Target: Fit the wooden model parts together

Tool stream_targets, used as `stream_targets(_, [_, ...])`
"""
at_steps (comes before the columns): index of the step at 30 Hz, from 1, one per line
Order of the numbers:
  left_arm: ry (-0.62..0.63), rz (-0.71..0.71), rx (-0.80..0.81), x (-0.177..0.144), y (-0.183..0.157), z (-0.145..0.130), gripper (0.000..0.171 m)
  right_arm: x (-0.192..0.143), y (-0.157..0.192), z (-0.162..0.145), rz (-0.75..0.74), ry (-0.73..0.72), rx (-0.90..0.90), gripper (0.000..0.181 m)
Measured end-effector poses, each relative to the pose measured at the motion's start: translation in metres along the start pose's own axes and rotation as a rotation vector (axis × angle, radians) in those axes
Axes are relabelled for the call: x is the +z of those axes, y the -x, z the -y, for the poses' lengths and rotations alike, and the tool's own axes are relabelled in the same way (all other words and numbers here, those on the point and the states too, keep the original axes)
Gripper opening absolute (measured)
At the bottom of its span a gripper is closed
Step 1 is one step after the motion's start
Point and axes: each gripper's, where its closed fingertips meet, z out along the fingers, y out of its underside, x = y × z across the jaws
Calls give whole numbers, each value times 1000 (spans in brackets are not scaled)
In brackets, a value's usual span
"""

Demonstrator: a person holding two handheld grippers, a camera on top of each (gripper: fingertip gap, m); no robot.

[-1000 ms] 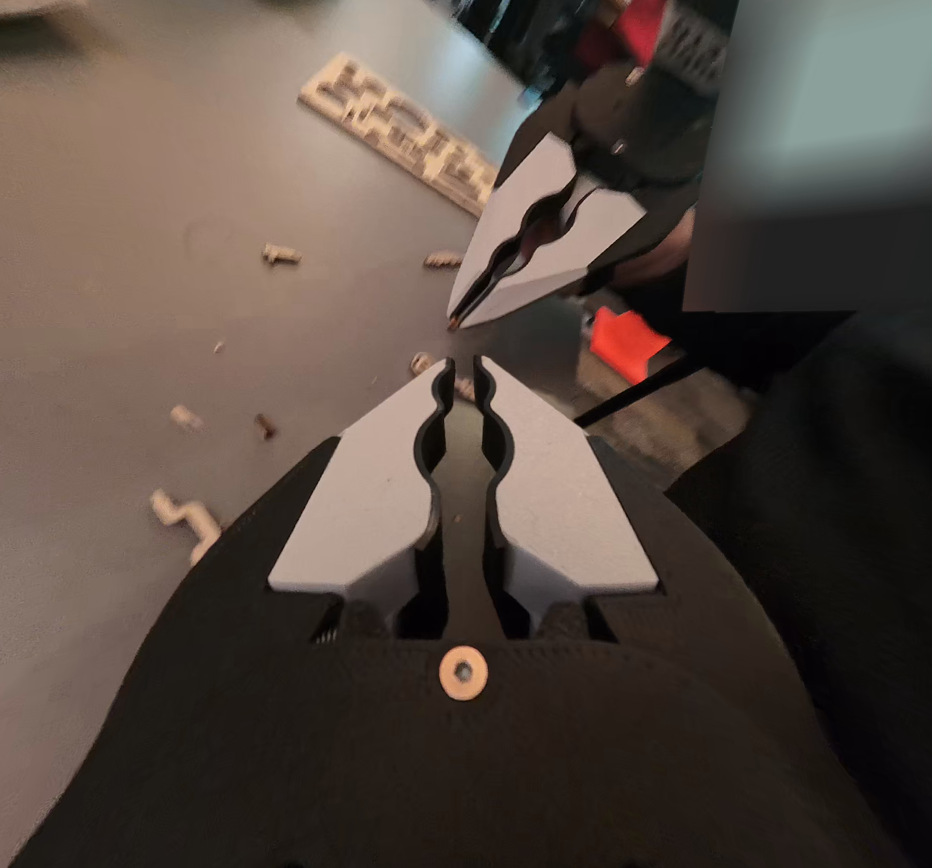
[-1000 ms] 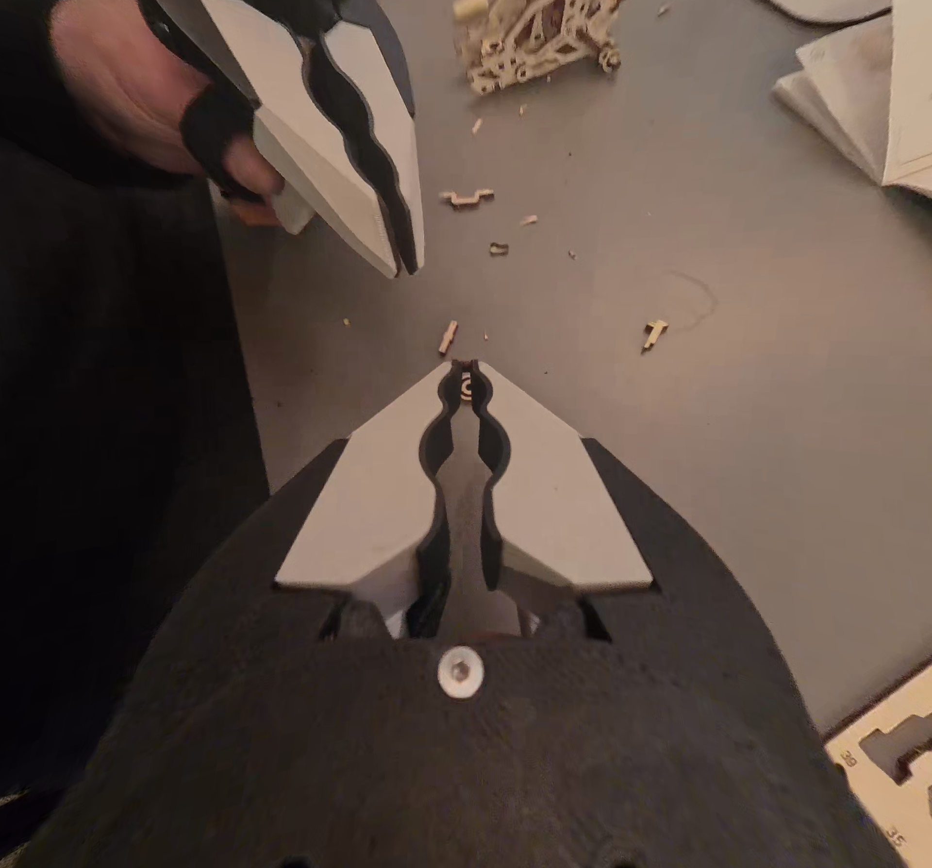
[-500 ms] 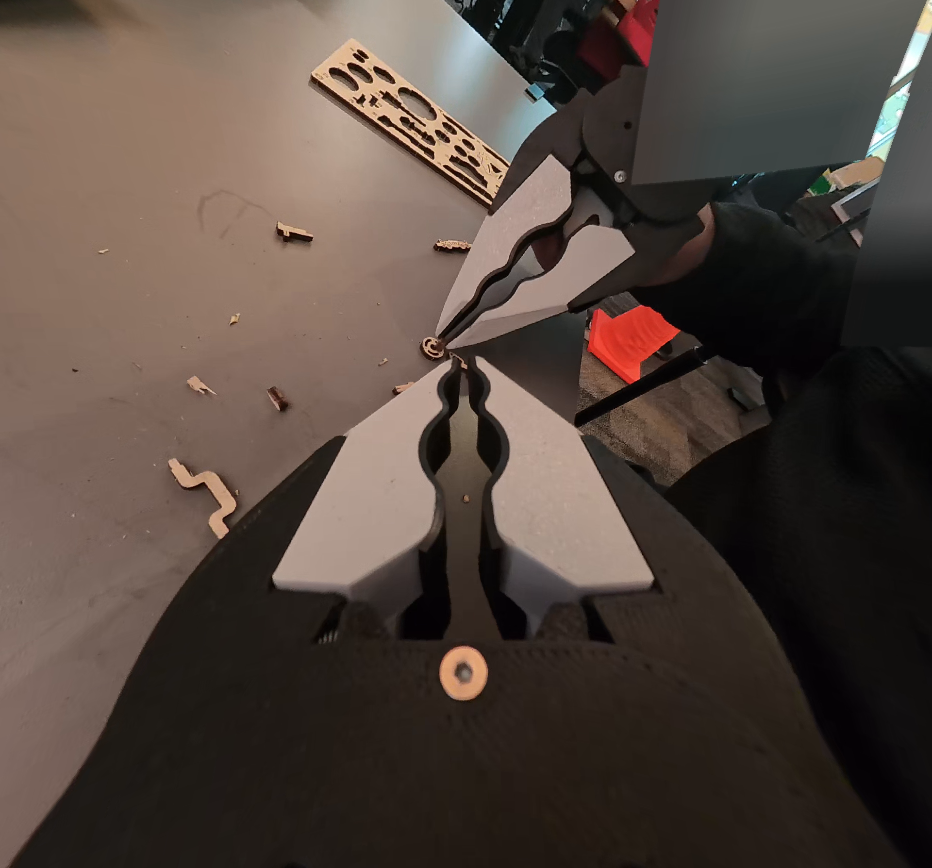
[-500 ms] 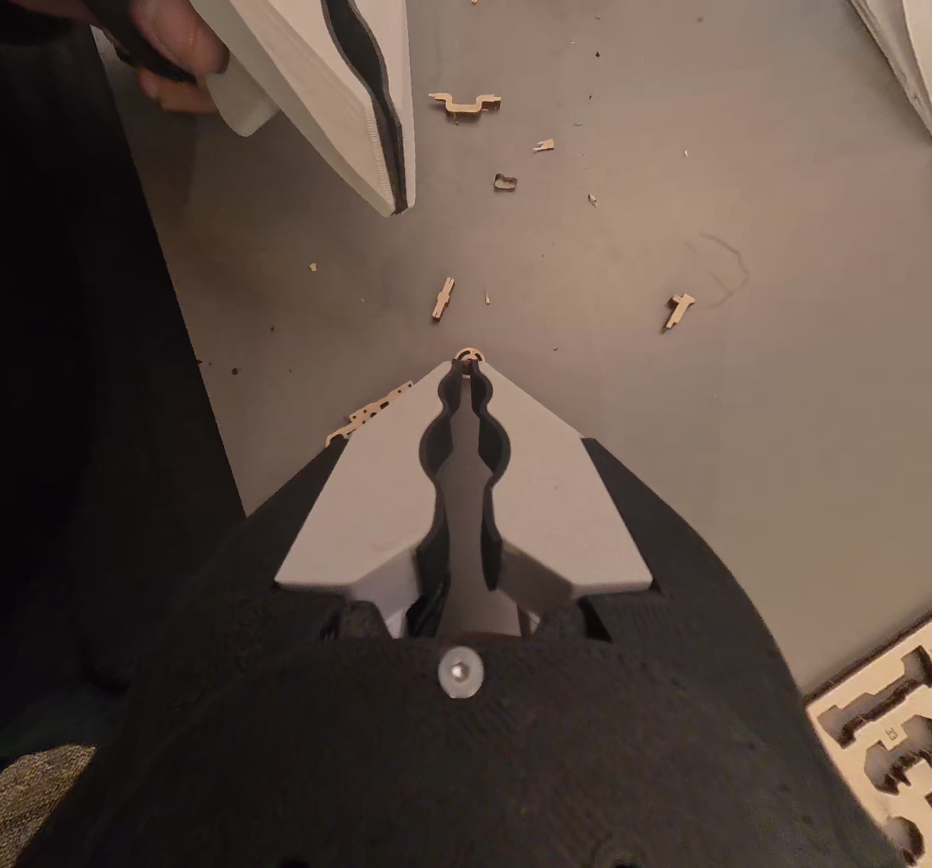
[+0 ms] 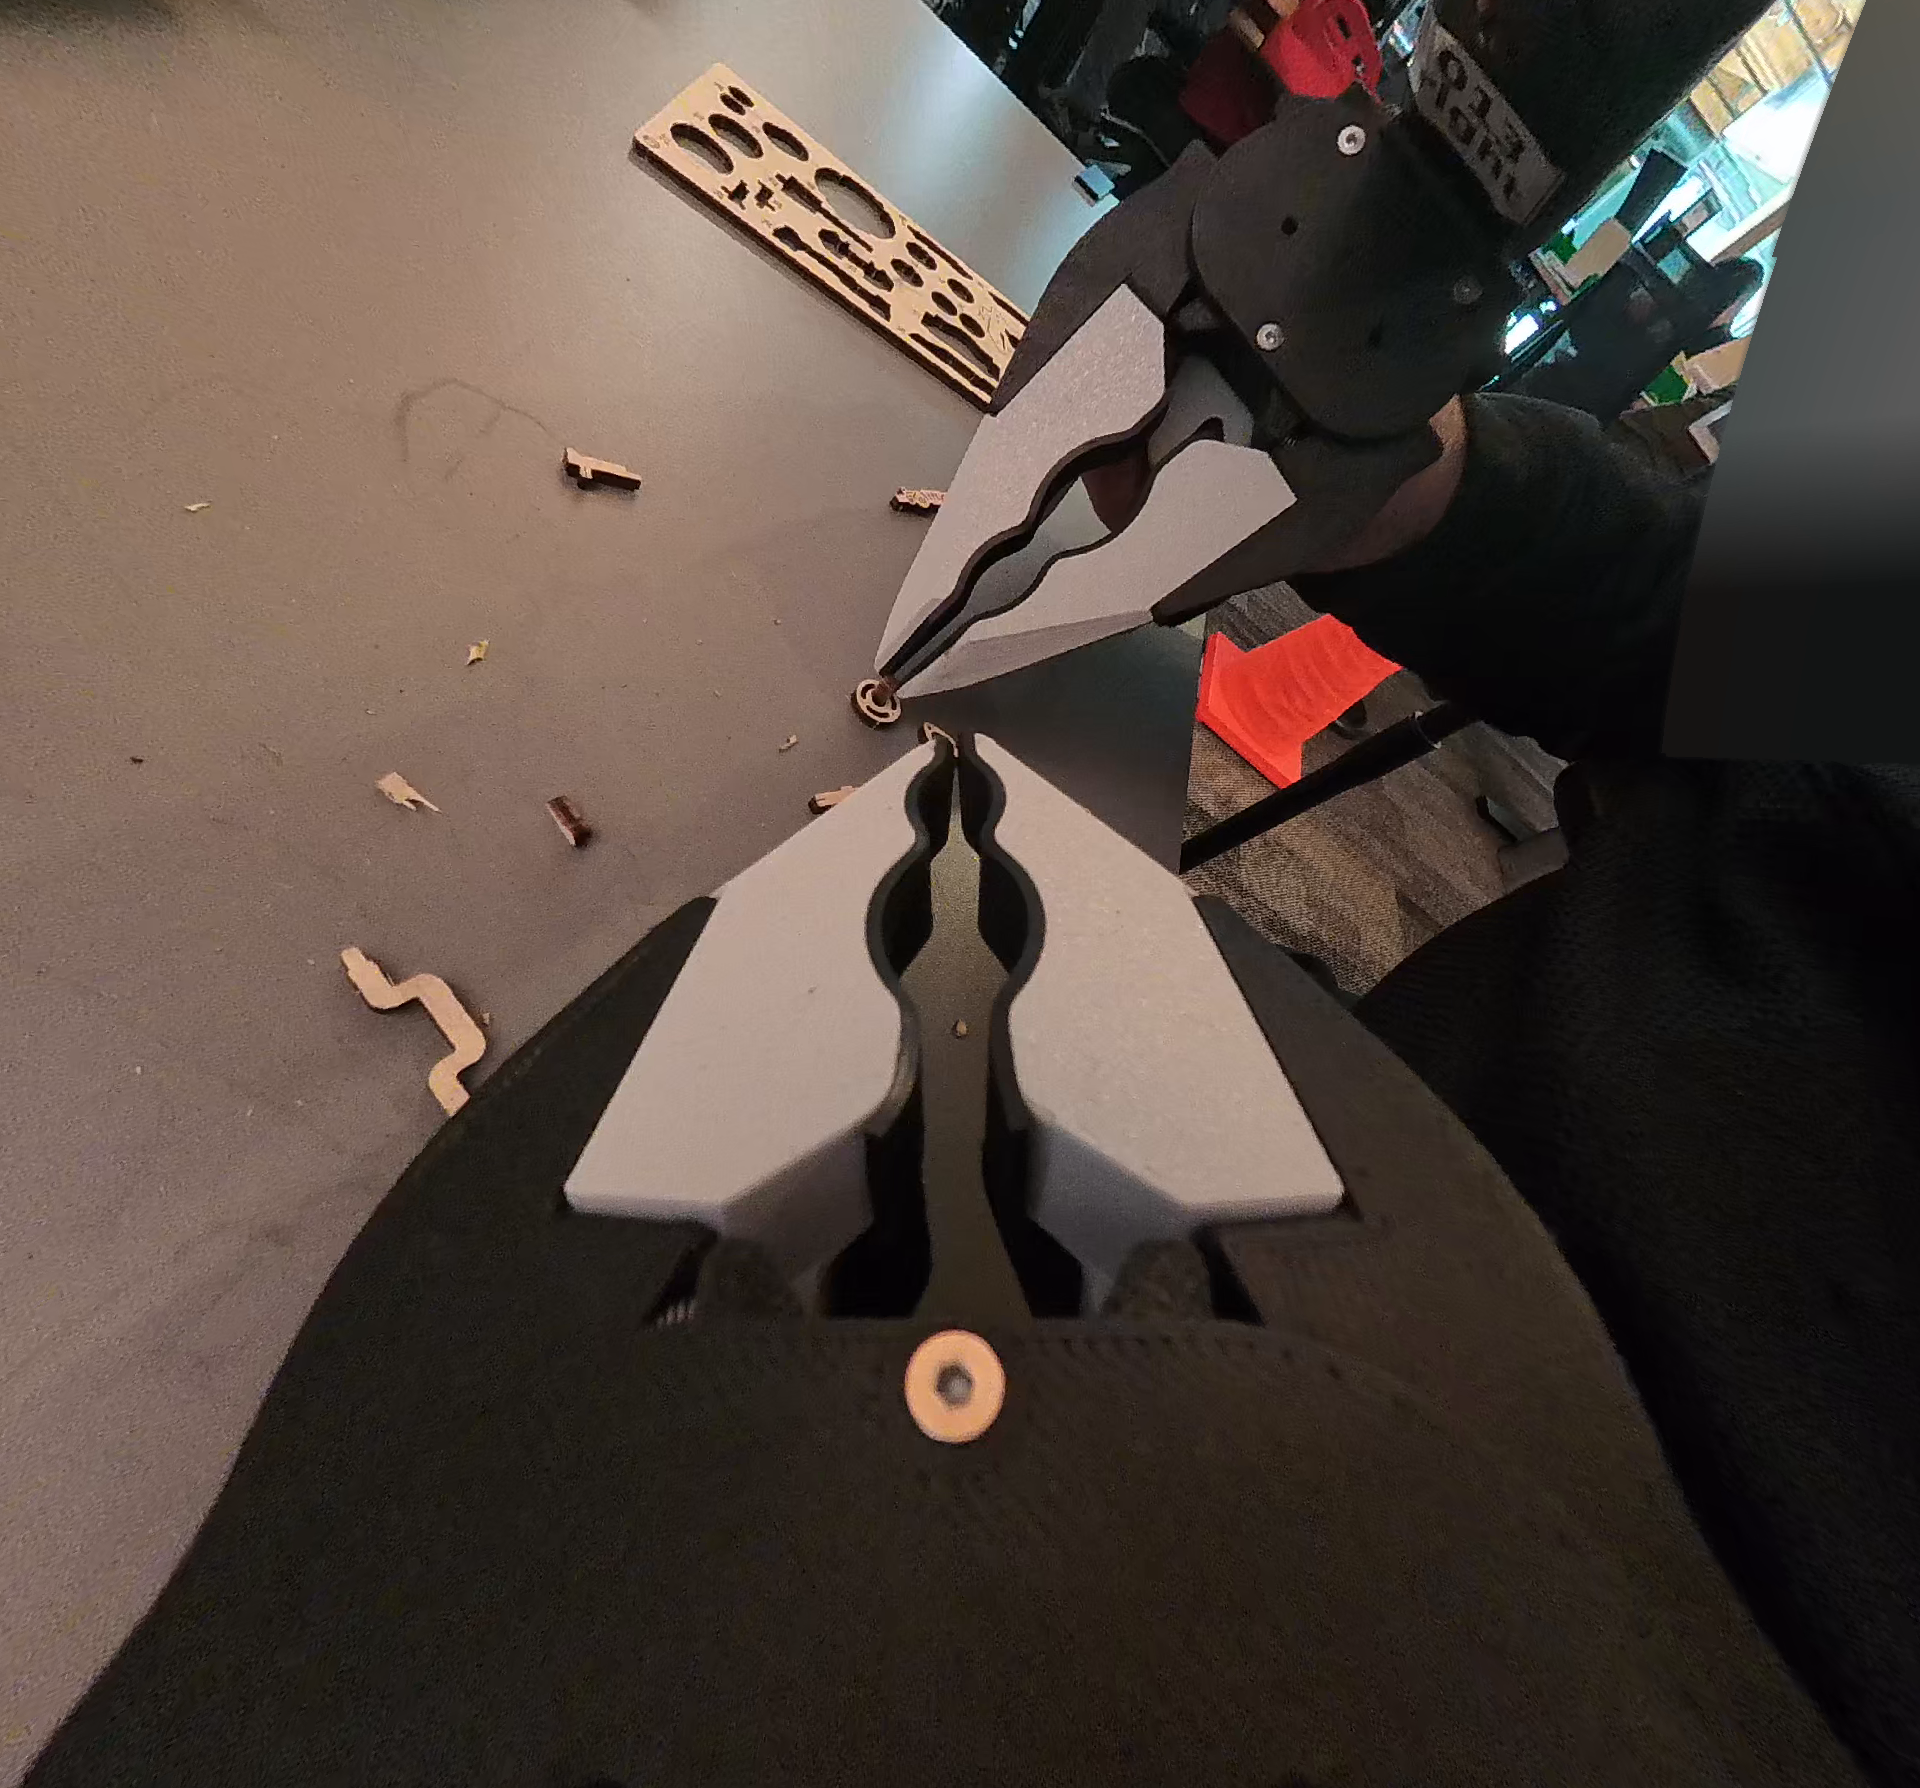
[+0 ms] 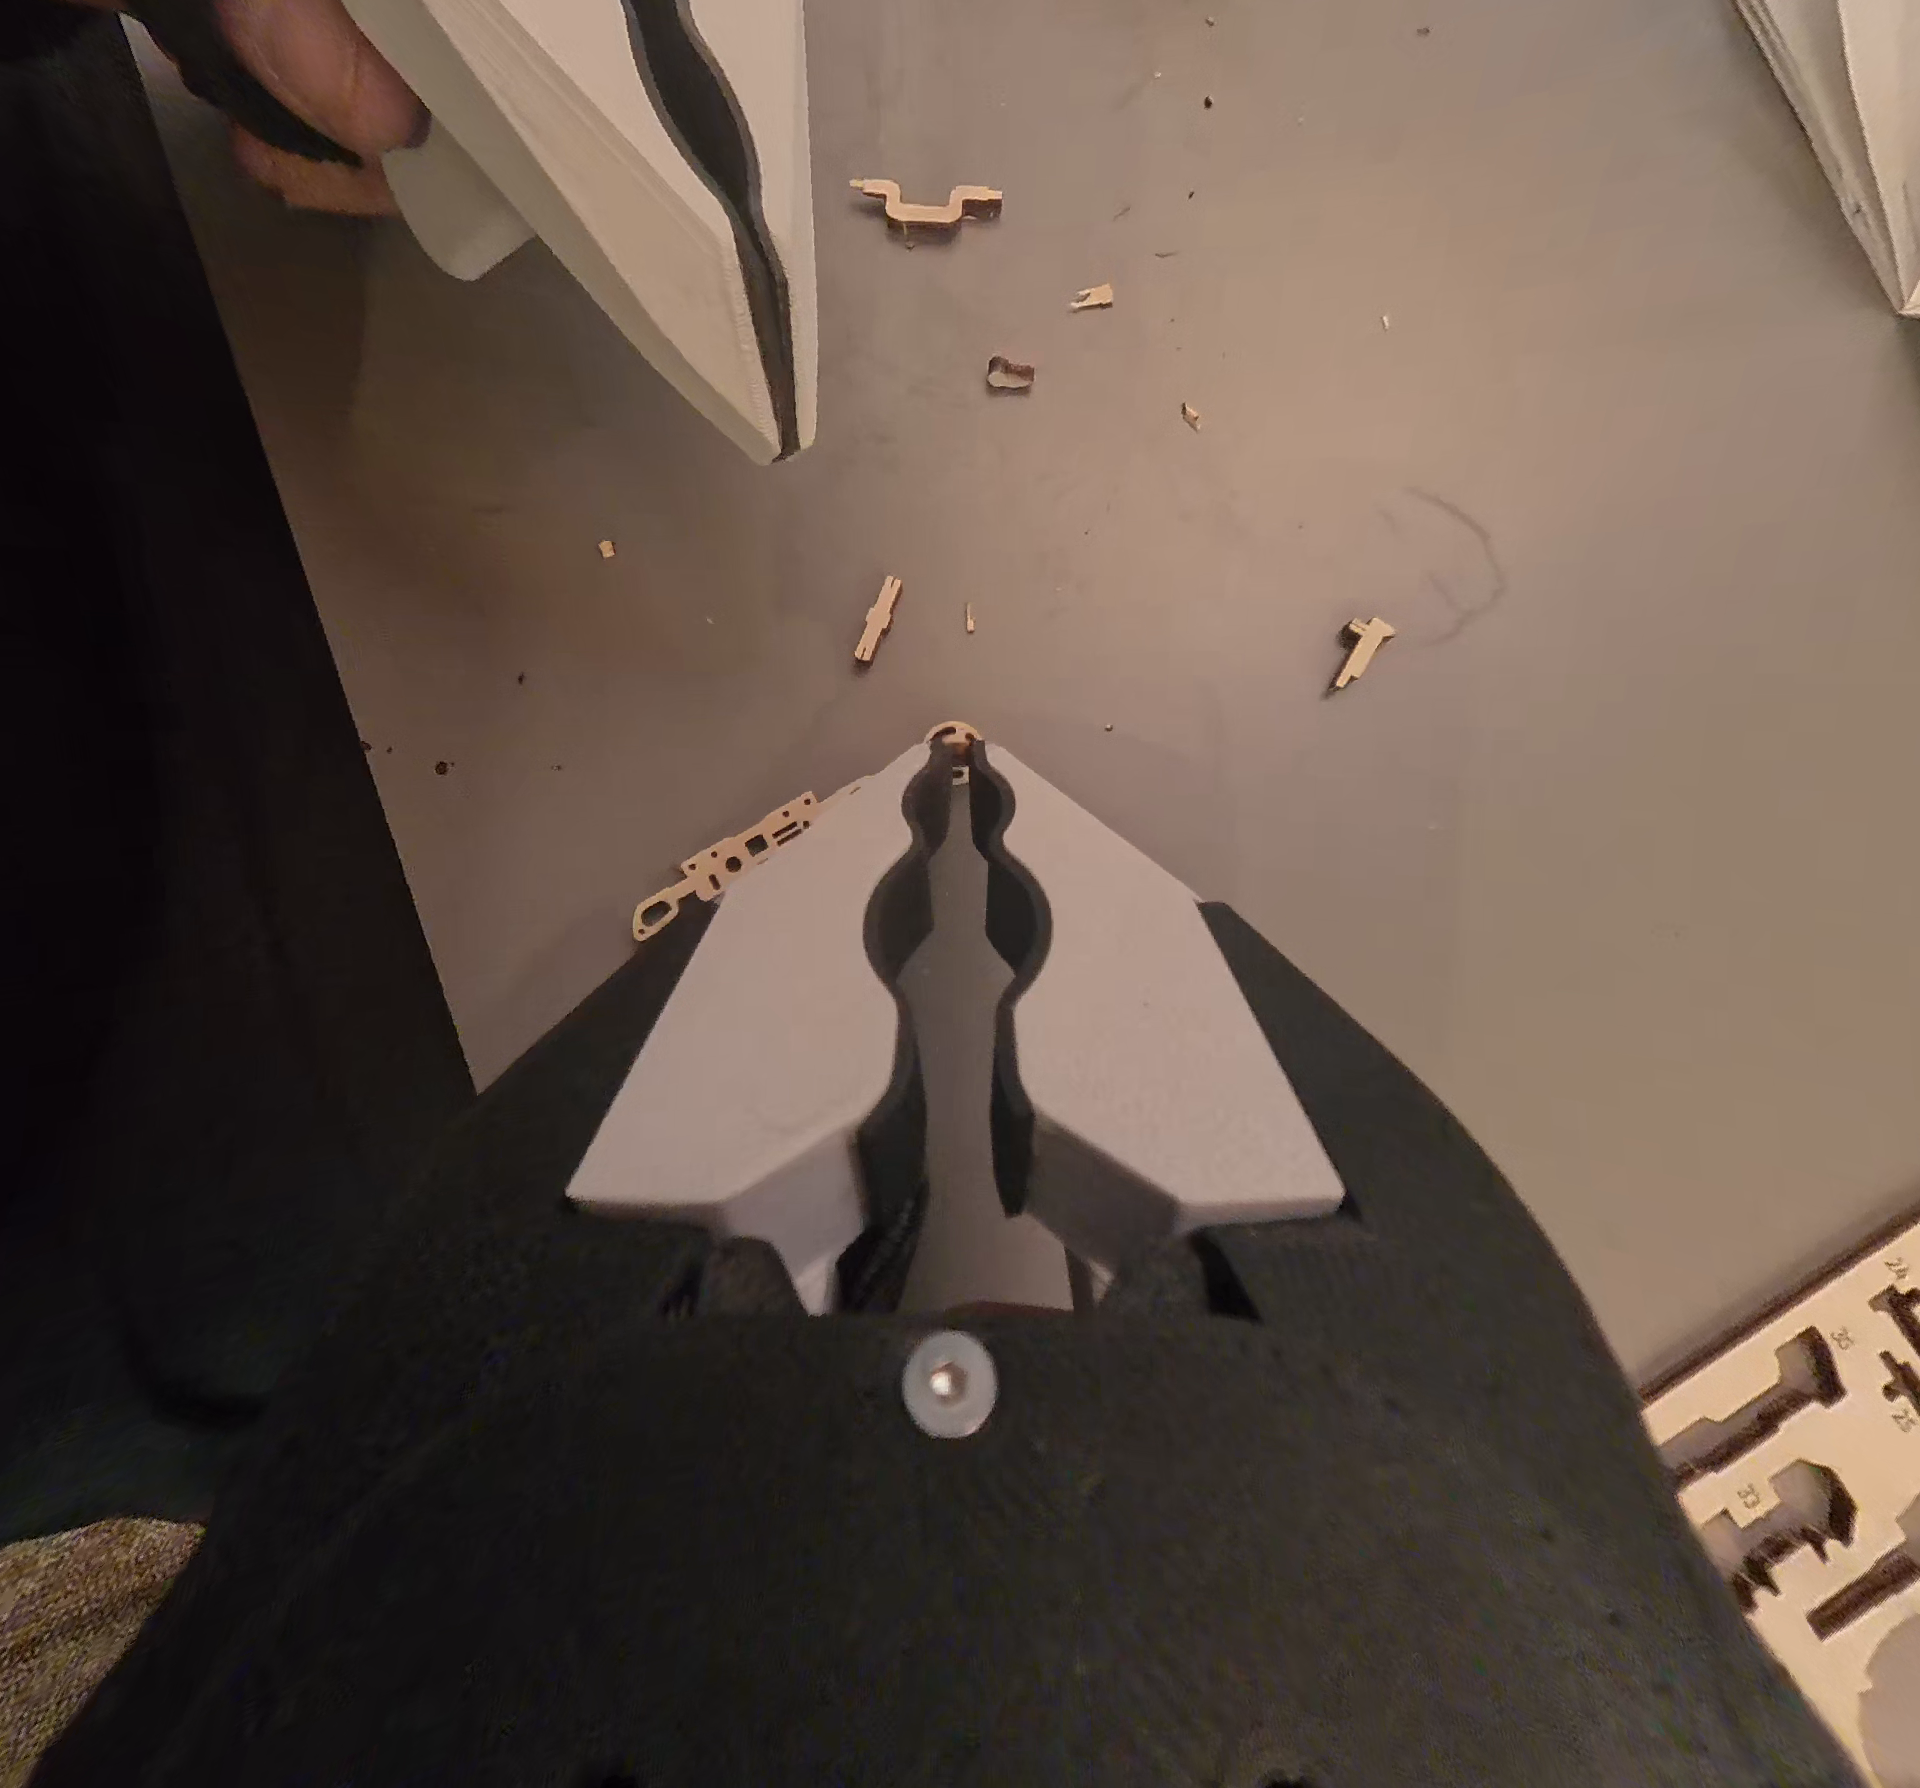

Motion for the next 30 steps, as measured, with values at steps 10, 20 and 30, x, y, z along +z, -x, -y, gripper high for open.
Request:
stream_targets(10, [5, -1, -2, 0, 1, -1, 0, 0, 0, 0, -11, 26, -50, 1])
stream_targets(20, [8, -1, 1, 1, 1, -1, 0, -54, -17, 20, 79, -370, 300, 1])
stream_targets(30, [21, 18, 21, 3, 1, -4, 0, -121, -40, 27, 283, -898, 694, 1])
